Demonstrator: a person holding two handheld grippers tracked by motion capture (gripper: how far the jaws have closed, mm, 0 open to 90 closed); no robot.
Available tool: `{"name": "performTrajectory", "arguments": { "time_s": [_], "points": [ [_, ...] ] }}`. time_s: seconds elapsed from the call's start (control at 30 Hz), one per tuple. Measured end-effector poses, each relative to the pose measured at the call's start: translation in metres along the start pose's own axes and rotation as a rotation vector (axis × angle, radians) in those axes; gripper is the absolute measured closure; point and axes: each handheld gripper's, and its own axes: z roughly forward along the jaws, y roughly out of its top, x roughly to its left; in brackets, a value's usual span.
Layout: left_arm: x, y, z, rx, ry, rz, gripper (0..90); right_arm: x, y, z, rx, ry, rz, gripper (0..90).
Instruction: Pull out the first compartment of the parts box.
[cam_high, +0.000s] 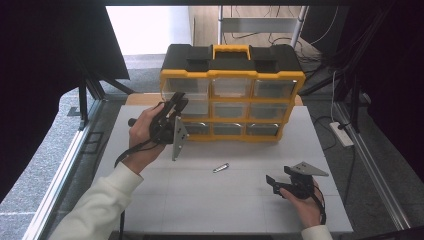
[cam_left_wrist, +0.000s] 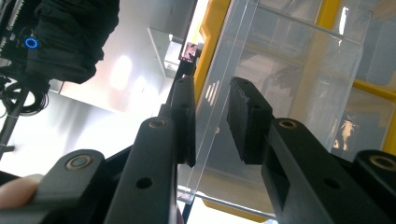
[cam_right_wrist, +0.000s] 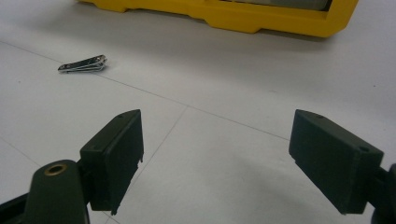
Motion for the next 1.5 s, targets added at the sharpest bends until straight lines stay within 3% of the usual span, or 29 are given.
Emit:
{"name": "performTrajectory", "arguments": {
  "time_s": [1.5],
  "points": [
    [-0.003,0.002,-0.014,-0.010,-0.002,-0.004,72.0,0.000,0.000,0.001,0.000,0.001,-0.002,17.9]
  ]
}}
